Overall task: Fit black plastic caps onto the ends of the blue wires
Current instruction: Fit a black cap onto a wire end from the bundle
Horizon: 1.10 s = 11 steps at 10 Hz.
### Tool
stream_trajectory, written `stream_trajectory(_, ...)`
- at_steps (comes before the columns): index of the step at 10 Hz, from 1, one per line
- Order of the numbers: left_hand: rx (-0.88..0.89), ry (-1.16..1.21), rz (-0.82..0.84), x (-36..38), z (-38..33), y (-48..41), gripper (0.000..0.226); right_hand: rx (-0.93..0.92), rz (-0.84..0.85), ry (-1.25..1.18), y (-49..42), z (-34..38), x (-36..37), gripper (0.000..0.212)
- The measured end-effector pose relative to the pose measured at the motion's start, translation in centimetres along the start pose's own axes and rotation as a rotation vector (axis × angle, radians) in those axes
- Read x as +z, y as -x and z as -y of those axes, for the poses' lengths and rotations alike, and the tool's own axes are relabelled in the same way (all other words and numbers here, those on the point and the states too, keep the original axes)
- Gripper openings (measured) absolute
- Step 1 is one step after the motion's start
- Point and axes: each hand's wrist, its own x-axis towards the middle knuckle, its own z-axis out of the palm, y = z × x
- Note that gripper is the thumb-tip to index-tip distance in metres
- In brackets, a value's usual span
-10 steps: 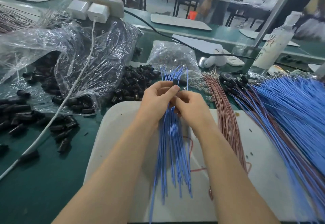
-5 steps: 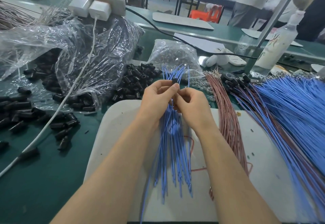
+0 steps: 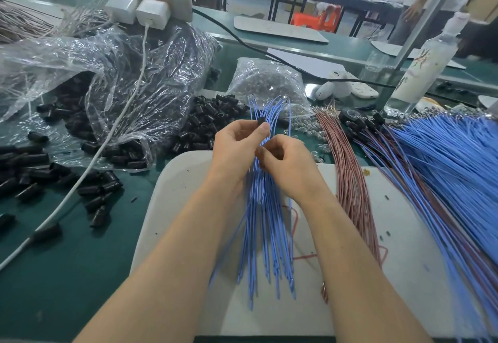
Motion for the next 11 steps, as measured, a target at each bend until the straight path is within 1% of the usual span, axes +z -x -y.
stream_trajectory(1, 0.007, 0.004, 0.003, 0.0, -0.1, 0.0, 0.023, 0.016, -0.024, -0.062, -0.1, -0.1, 0.1, 0.013)
stream_trajectory(2, 0.013, 0.005, 0.022, 0.2, 0.0, -0.1, 0.022, 0.079, -0.054, -0.227, -0.2, -0.1, 0.3, 0.009)
stream_trajectory(3, 0.017, -0.020, 0.025, 0.1, -0.2, 0.1, 0.022, 0.097, -0.107, -0.301, -0.3, -0.2, 0.4, 0.013)
stream_trajectory(4, 0.046, 0.002, 0.057, 0.2, -0.3, 0.5, 0.023, 0.089, -0.155, -0.317, -0.4, -0.2, 0.4, 0.012)
stream_trajectory(5, 0.036, 0.009, 0.070, 0.4, -0.3, 0.6, 0.023, 0.084, -0.168, -0.339, -0.5, -0.2, 0.4, 0.013)
stream_trajectory(7, 0.054, 0.011, 0.036, 0.3, 0.1, 0.3, 0.022, 0.075, -0.151, -0.283, -0.4, -0.4, 0.4, 0.012)
stream_trajectory(8, 0.048, 0.013, 0.027, 0.2, 0.1, 0.2, 0.021, 0.061, -0.108, -0.278, -0.4, -0.4, 0.3, 0.012)
stream_trajectory(9, 0.039, 0.036, 0.015, 0.0, 0.3, 0.0, 0.020, 0.058, -0.039, -0.327, -0.4, -0.4, 0.3, 0.012)
stream_trajectory(11, 0.021, 0.047, -0.002, -0.3, 0.6, -0.5, 0.021, 0.065, 0.012, -0.374, -0.2, -0.3, 0.4, 0.014)
